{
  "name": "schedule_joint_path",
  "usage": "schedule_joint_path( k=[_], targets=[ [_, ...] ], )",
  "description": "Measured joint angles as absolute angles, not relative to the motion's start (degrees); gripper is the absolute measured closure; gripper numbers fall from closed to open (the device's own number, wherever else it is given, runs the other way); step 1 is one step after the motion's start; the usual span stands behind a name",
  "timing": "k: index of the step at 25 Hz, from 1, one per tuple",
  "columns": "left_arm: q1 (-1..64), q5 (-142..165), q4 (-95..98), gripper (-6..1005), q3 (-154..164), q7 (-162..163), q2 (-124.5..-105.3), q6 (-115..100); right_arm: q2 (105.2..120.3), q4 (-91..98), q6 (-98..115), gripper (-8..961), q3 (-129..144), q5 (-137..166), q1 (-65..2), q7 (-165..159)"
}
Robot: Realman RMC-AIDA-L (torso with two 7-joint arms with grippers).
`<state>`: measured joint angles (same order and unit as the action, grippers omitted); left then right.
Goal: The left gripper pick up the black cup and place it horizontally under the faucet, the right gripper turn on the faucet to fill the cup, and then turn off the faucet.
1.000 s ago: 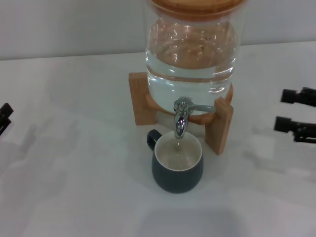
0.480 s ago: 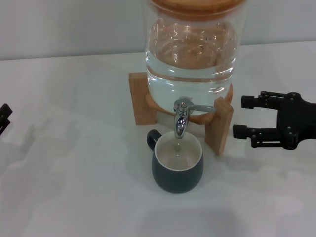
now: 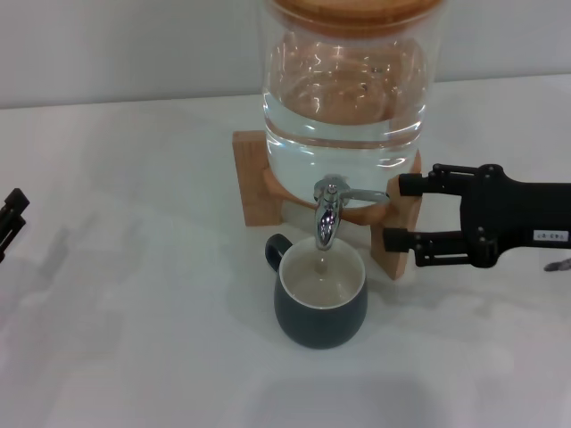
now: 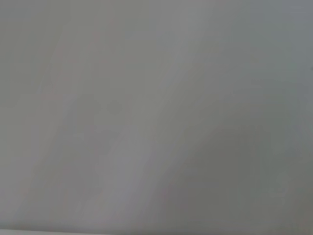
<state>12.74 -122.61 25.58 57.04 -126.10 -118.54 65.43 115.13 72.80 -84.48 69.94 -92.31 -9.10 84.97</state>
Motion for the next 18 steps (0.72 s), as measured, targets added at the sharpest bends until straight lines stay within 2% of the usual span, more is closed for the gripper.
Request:
schedule_joint_path(
  k=[18],
  targets=[
    [13.1,-122.6,25.6,398,57.0,-126.5,-118.7,64.9,115.05,73.6,-82.1,127,74.8,-91.7,-10.3,83.3]
  ],
)
